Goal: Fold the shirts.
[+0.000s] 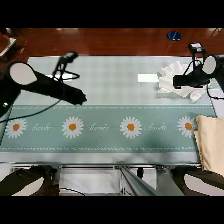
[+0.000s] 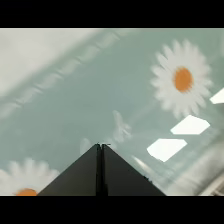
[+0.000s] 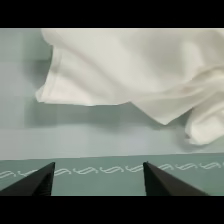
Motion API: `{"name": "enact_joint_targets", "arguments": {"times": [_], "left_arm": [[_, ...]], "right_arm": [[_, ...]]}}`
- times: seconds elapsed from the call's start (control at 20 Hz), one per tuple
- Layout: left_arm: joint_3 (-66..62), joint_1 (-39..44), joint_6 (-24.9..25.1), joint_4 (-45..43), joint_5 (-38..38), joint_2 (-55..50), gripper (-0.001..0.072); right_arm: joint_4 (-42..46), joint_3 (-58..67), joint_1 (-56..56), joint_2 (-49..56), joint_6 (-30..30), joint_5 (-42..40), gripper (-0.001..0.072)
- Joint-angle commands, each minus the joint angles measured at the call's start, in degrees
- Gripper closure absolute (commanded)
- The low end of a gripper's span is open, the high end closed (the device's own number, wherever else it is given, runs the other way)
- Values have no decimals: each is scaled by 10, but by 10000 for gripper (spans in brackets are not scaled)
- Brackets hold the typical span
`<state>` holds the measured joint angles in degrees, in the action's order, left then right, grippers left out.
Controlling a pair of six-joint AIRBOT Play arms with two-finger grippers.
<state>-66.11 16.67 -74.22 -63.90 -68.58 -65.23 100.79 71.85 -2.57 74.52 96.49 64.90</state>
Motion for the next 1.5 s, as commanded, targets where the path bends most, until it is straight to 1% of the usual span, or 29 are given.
{"name": "enact_joint_targets", "arguments": {"times": [0.0, 0.05, 0.1, 0.15, 0.2, 0.25, 0.3, 0.35, 0.4, 0.45, 0.55, 0.6, 0.7, 0.8, 0.9, 1.0, 1.05, 1.1, 1.15, 1.2, 1.3, 1.35, 1.45], "left_arm": [[-74, -77, 16, -42, 19, 0, 486], [-92, -108, 16, -48, 11, 2, 176], [-99, -140, 8, -61, 0, 5, 2], [-96, -168, 0, -70, -17, 6, 3], [-83, -195, 0, -71, -30, 6, 2], [-61, -219, 0, -71, -26, 6, 2], [-35, -236, 0, -71, -7, 6, 2], [-6, -251, 0, -66, 26, 6, 2], [22, -262, 0, -51, 64, 6, 3], [50, -270, 0, -25, 106, 5, 3], [96, -269, 0, -10, 169, 5, 3], [112, -269, 0, -10, 189, 5, 3], [133, -269, 0, -10, 219, 5, 3], [138, -268, 0, -10, 238, 3, 4], [138, -267, 0, -8, 248, -3, 4], [138, -267, 0, -4, 251, -12, 5], [138, -266, 0, 0, 251, -17, 5], [138, -264, 0, 9, 251, -25, 5], [138, -260, 0, 17, 250, -33, 5], [138, -256, 0, 26, 250, -42, 5], [137, -251, 0, 29, 250, -47, 5], [129, -255, 0, 29, 236, -46, 5], [88, -273, 0, 29, 160, -42, 5]], "right_arm": [[93, 13, 2, -43, -1, 15, 83], [98, 11, 7, -69, 8, 1, 83], [100, -1, 17, -97, 26, -38, 83], [112, -23, 30, -121, 61, -91, 83], [131, -50, 47, -136, 111, -150, 84], [143, -77, 70, -138, 169, -208, 84], [134, -90, 94, -121, 210, -246, 84], [119, -88, 116, -90, 238, -258, 83], [82, -78, 139, -49, 244, -268, 84], [26, -56, 158, -4, 218, -267, 84], [-110, 16, 179, 96, 111, -236, 84], [-153, 62, 185, 146, 70, -206, 84], [-161, 151, 186, 233, 42, -142, 84], [-165, 216, 186, 299, 28, -98, 84], [-166, 249, 184, 342, 27, -75, 84], [-169, 260, 184, 363, 26, -63, 89], [-169, 261, 184, 367, 23, -59, 122], [-170, 261, 184, 370, 16, -53, 224], [-174, 261, 184, 371, 0, -44, 466], [-192, 261, 184, 371, -26, -35, 677], [-231, 276, 184, 370, -56, 10, 685], [-250, 293, 183, 362, -65, 36, 685], [-271, 320, 173, 312, -82, 34, 686]]}}
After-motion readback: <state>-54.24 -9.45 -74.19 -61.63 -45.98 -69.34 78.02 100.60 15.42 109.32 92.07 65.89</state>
